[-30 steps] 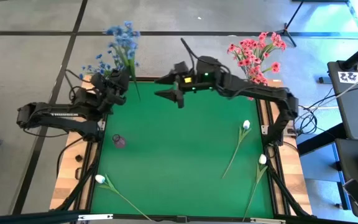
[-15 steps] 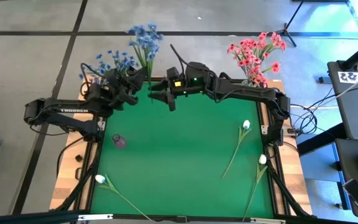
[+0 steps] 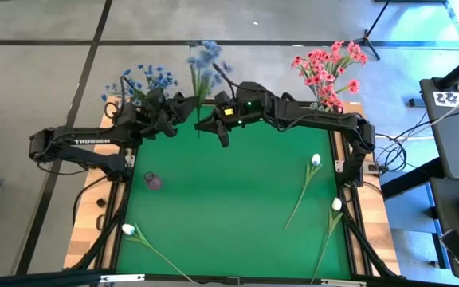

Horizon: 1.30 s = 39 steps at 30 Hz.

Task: Sort flowers into vase by color
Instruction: Put the blue flowers into the red vase

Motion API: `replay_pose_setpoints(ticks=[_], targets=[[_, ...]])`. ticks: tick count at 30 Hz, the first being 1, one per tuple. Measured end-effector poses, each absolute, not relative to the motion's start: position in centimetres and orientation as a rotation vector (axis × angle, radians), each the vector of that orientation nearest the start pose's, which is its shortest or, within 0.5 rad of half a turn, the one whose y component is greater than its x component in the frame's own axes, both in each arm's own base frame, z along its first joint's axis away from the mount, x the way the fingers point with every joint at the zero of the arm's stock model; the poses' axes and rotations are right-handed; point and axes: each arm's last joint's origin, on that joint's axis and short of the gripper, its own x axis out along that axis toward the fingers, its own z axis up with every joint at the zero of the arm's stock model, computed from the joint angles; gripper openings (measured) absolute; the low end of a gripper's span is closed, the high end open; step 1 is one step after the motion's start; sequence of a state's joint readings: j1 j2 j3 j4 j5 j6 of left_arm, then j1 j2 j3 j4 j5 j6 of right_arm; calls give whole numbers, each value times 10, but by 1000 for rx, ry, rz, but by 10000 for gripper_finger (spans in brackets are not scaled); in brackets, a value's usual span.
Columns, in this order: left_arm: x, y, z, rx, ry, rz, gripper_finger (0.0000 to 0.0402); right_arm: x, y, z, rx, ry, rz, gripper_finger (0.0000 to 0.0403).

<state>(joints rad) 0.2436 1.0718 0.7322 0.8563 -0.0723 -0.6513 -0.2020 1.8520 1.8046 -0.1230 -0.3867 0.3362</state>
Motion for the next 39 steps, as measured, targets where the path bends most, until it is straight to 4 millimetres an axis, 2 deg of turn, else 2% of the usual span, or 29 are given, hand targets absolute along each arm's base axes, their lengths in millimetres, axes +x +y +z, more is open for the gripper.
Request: replay_pose_setpoints(ticks=[11,19,34,39], targets=[[207,51,361,-556,-484,103,158,386,-67,421,452,277,196,10],[220,41,349,-515,-378,97,190,385,-67,406,531,409,163,10],[232,37,335,-482,-299,216,191,385,-60,400,542,469,174,11],[238,37,330,-488,-293,212,190,391,-55,388,532,529,173,14]])
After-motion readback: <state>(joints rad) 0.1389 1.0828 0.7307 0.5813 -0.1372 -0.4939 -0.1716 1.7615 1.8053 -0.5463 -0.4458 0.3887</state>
